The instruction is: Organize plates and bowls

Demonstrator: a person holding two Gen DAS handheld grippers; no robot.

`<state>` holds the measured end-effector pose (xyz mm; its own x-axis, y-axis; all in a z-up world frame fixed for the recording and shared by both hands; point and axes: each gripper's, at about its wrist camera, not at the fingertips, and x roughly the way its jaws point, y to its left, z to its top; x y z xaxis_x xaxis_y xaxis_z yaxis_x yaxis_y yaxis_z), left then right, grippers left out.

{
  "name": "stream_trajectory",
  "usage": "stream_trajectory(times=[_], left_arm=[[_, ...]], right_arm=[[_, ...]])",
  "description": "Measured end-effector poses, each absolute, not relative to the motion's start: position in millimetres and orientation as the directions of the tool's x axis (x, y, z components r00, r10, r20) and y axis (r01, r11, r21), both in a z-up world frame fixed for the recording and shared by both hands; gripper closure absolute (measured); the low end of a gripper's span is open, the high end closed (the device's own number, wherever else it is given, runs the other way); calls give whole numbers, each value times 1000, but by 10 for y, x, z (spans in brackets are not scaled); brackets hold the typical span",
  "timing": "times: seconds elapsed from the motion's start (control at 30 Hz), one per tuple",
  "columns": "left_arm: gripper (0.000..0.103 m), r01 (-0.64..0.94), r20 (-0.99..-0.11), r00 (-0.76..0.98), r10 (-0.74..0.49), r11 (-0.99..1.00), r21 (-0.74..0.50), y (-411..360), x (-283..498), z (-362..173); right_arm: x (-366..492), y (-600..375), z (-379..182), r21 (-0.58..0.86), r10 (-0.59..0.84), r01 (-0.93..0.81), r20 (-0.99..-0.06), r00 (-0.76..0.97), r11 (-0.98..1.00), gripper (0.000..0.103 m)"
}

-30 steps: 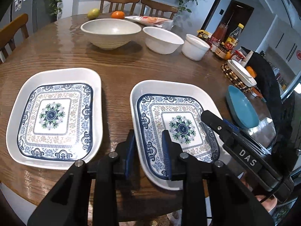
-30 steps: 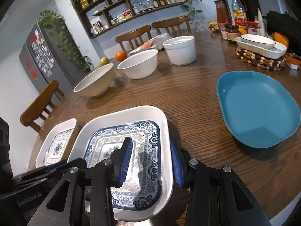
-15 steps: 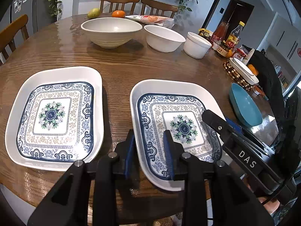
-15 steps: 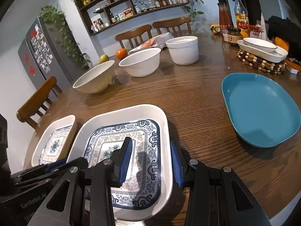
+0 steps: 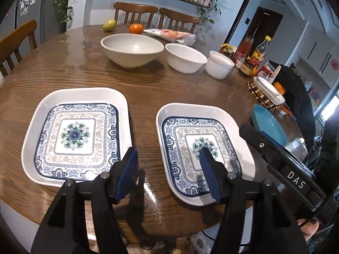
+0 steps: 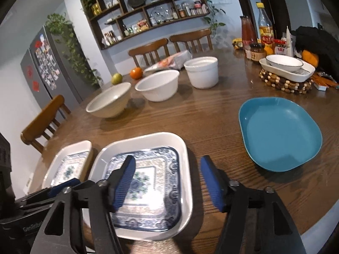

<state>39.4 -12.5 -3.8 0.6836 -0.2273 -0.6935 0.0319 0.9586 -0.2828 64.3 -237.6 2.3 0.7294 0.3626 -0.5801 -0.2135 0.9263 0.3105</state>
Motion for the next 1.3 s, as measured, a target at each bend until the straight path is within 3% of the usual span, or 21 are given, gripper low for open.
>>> stream_trajectory(times=[0.33,0.47,0.53,0.97,1.3], left_arm=[[26,37,-650,729,-216,960,-277,26,189,179],[24,-7,-653,737,-174,964,-265,174,144,184],[24,-29,-658,735,-163,962,-271,266,134,176],[22,-211,-681,732,-16,945,-249,962,53,67],[22,-271,-714,700,8,928,-255,1256,138,-121]], right_arm=[[528,-2222,232,311,400,-267,-539,741,912,26],[495,-2106,279,311,426,-299,-530,734,902,26],[492,-2028,291,311,442,-318,-529,724,895,16],[575,-1325,277,334,554,-443,-538,635,832,16],[704,-974,112,330,563,-465,-596,572,822,16]])
